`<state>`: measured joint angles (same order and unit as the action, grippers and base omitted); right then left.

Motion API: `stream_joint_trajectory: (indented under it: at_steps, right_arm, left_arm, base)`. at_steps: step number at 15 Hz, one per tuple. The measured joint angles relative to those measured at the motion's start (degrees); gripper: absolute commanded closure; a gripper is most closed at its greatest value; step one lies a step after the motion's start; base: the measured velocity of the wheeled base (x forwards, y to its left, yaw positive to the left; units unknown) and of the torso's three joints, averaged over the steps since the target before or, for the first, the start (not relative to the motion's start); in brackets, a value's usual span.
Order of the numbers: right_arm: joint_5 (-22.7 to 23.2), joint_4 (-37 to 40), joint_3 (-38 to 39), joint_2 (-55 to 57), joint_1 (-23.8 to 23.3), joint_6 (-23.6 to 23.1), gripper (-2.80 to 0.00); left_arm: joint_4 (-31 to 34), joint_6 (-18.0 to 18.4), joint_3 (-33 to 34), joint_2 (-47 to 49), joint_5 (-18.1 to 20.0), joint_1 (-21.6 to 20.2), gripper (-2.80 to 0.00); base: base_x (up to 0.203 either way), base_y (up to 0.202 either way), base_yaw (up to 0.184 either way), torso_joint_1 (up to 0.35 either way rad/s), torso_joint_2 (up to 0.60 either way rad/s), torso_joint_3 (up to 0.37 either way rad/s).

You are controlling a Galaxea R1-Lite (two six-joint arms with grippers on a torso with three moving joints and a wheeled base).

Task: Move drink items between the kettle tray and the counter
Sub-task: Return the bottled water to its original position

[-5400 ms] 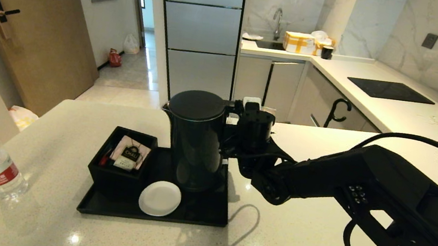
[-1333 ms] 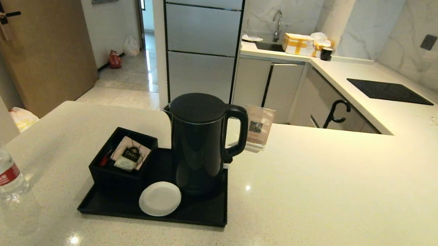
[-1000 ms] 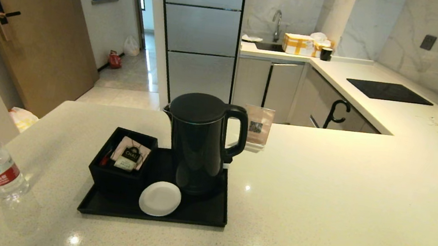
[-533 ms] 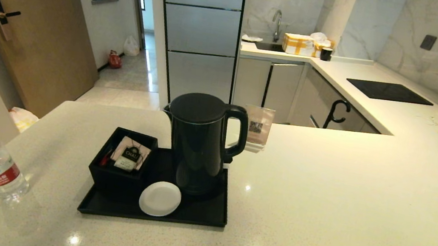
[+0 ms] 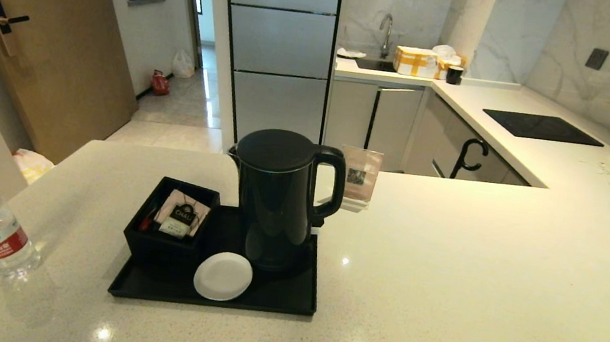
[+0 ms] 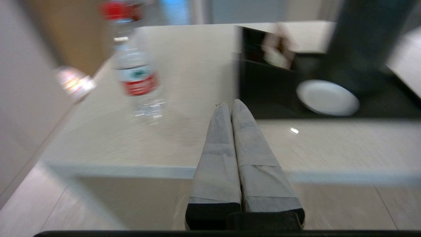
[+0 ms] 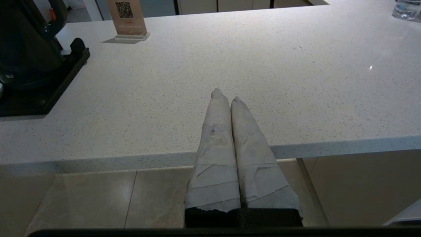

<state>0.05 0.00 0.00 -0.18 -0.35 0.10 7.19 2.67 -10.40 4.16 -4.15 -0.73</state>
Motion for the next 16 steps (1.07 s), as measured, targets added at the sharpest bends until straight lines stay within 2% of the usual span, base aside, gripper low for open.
stream_joint_trajectory:
  at_steps: [3,8,12,14,15,16]
  right_arm:
    - [-0.03,0.0,0.0,0.0,0.02,0.0,0.0]
    - [0.02,0.0,0.0,0.02,0.01,0.0,0.0]
    - [0.04,0.0,0.0,0.02,0.0,-0.02,0.0]
    - [0.0,0.0,0.0,0.02,0.0,0.0,0.0]
    - [0.02,0.0,0.0,0.05,0.0,0.0,0.0]
    - [0.02,0.0,0.0,0.05,0.0,0.0,0.0]
  left_arm:
    - [-0.83,-3.6,-5.01,10.61,-9.5,-1.55,0.0]
    - [-8.68,-12.31,-11.42,46.57,-23.39,-6.5,0.0]
    - [-25.19,-16.29,-11.27,70.2,-25.23,-12.21,0.0]
    - [-29.83,-16.89,-10.92,75.23,-25.36,-13.69,0.0]
    - [-29.95,-16.91,-10.85,76.78,-25.36,-13.92,-2.8]
    - [-29.98,-16.91,-10.81,77.67,-25.36,-14.03,-2.8]
  base:
    - [0.0,0.0,0.0,0.0,0.0,0.0]
    - [0.0,0.0,0.0,0.0,0.0,0.0]
    - [0.0,0.0,0.0,0.0,0.0,0.0]
    - [0.0,0.0,0.0,0.0,0.0,0.0]
    - [0.0,0.0,0.0,0.0,0.0,0.0]
    - [0.0,0.0,0.0,0.0,0.0,0.0]
